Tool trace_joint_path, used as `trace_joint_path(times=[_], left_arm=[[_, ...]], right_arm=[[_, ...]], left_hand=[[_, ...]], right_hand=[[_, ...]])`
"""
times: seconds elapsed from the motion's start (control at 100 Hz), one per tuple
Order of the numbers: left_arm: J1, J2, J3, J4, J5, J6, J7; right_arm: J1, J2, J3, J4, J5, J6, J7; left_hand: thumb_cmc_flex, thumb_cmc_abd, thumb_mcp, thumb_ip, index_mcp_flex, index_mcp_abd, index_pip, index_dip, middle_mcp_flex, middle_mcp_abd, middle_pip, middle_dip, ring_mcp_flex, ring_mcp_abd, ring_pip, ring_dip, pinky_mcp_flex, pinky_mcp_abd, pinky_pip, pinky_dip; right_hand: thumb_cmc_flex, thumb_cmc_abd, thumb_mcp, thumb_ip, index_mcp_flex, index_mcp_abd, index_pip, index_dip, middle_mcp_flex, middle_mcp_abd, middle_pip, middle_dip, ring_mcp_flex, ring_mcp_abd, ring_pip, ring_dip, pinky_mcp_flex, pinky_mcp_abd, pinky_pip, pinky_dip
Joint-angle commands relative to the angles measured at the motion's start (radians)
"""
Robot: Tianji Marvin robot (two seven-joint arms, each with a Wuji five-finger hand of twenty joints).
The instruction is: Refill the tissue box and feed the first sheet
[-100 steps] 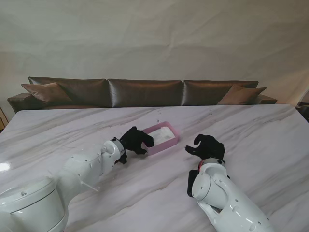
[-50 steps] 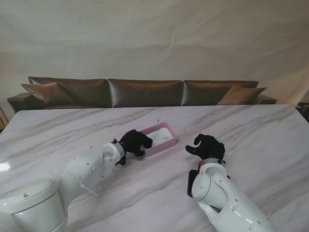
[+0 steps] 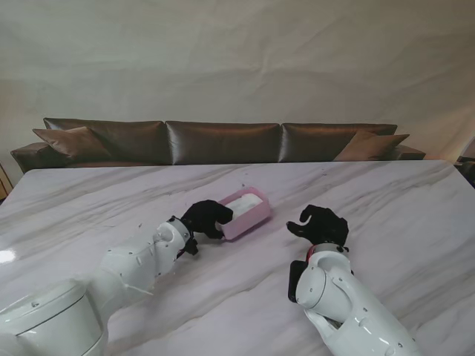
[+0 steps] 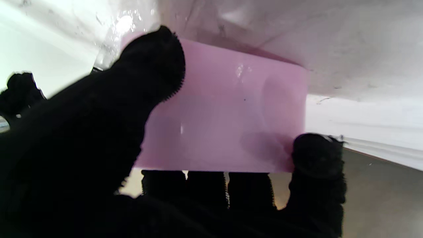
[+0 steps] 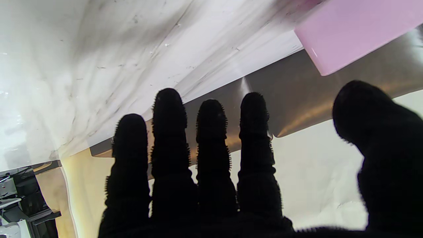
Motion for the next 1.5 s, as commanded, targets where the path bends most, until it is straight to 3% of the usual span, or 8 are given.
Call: trace_joint_path(times=[0.0,0.27,0.47,0.76,0.91,1.18,1.33,1.49], left_arm=[[-0.001,-0.006,-0.027,-0.002,-0.014,-0.017,-0.044],[0.024,-0.025,-0.281,-0.004,-0.224,-0.09,-0.285],[0.028,-0.02,-0.373,-0.009,-0.311,-0.11,-0.404],[0.127,0.141,-0.41,-0.346,-0.551,0.016,-0.684],[0.168,0.199,-0.455,-0.463,-0.645,0.084,-0.825],[0.214,0.257,-0.494,-0.592,-0.654,0.153,-0.89],[0.223,0.282,-0.498,-0.651,-0.637,0.191,-0.924],[0.232,0.306,-0.512,-0.716,-0.63,0.232,-0.962]], right_arm=[[-0.006,-0.004,0.002,-0.008,0.0,-0.003,0.007],[-0.015,-0.008,0.0,-0.026,0.002,-0.008,-0.008],[-0.026,-0.01,-0.005,-0.041,0.017,-0.036,-0.014],[-0.031,-0.009,-0.031,-0.054,0.04,-0.119,-0.016],[-0.04,-0.004,-0.052,-0.071,0.025,-0.141,-0.01],[-0.046,-0.021,-0.087,-0.07,0.061,-0.129,-0.037],[-0.045,-0.055,-0.108,-0.05,0.131,-0.109,-0.099],[-0.052,-0.087,-0.118,-0.026,0.234,-0.157,-0.153]], left_hand=[[0.115,0.217,0.307,0.234,0.162,-0.025,0.281,0.105,0.223,0.125,0.375,0.167,0.261,0.048,0.648,0.142,0.102,-0.255,0.153,0.015],[0.129,0.144,0.387,0.299,0.194,0.008,0.267,0.105,0.286,0.158,0.386,0.162,0.365,0.06,0.674,0.139,0.219,-0.23,0.188,0.03],[0.124,0.145,0.388,0.316,0.194,0.011,0.265,0.105,0.288,0.156,0.386,0.158,0.377,0.057,0.672,0.137,0.234,-0.228,0.19,0.032],[0.118,0.154,0.375,0.35,0.183,0.011,0.251,0.112,0.287,0.145,0.382,0.16,0.384,0.05,0.667,0.139,0.244,-0.236,0.192,0.031],[0.117,0.159,0.367,0.36,0.173,0.009,0.244,0.12,0.289,0.142,0.379,0.16,0.388,0.05,0.666,0.139,0.249,-0.236,0.195,0.032],[0.109,0.174,0.343,0.369,0.154,-0.001,0.229,0.142,0.281,0.132,0.372,0.163,0.391,0.044,0.66,0.137,0.258,-0.241,0.197,0.03],[0.105,0.17,0.342,0.377,0.149,-0.003,0.222,0.154,0.287,0.124,0.366,0.163,0.407,0.039,0.656,0.133,0.279,-0.241,0.202,0.022],[0.103,0.166,0.346,0.38,0.143,-0.002,0.218,0.161,0.291,0.123,0.363,0.162,0.41,0.04,0.659,0.13,0.291,-0.237,0.208,0.018]], right_hand=[[0.01,0.02,-0.019,-0.007,0.014,-0.023,0.006,-0.003,0.016,-0.012,0.022,0.002,0.02,-0.007,0.019,0.004,0.001,0.009,-0.005,-0.015],[0.01,0.026,-0.022,-0.006,0.026,-0.023,0.005,-0.005,0.041,-0.016,0.021,0.008,0.04,-0.004,0.024,0.007,0.004,0.008,-0.003,-0.018],[-0.026,0.045,-0.026,-0.008,0.034,-0.012,-0.003,-0.009,0.053,-0.015,0.016,0.009,0.047,-0.001,0.023,0.008,0.006,0.01,-0.002,-0.021],[-0.15,0.112,-0.017,-0.054,-0.02,0.01,-0.073,-0.038,-0.006,0.009,-0.017,0.009,-0.003,0.015,0.02,0.02,-0.015,0.017,-0.021,-0.028],[-0.17,0.122,-0.01,-0.058,-0.034,0.014,-0.087,-0.042,-0.02,0.008,-0.023,0.009,-0.009,0.015,0.025,0.026,-0.02,0.021,-0.026,-0.027],[-0.217,0.163,-0.009,-0.067,-0.029,0.041,-0.11,-0.051,-0.004,0.018,-0.025,0.01,0.015,0.038,0.046,0.039,-0.014,0.032,-0.026,-0.018],[-0.113,0.124,-0.023,-0.074,-0.037,0.001,-0.122,-0.053,0.008,0.022,-0.016,0.015,0.033,0.036,0.068,0.048,-0.002,0.03,-0.021,-0.011],[0.011,0.047,-0.047,-0.062,-0.102,-0.043,-0.26,-0.162,0.004,0.01,0.007,0.036,0.027,0.024,0.093,0.059,-0.01,0.026,-0.028,-0.007]])
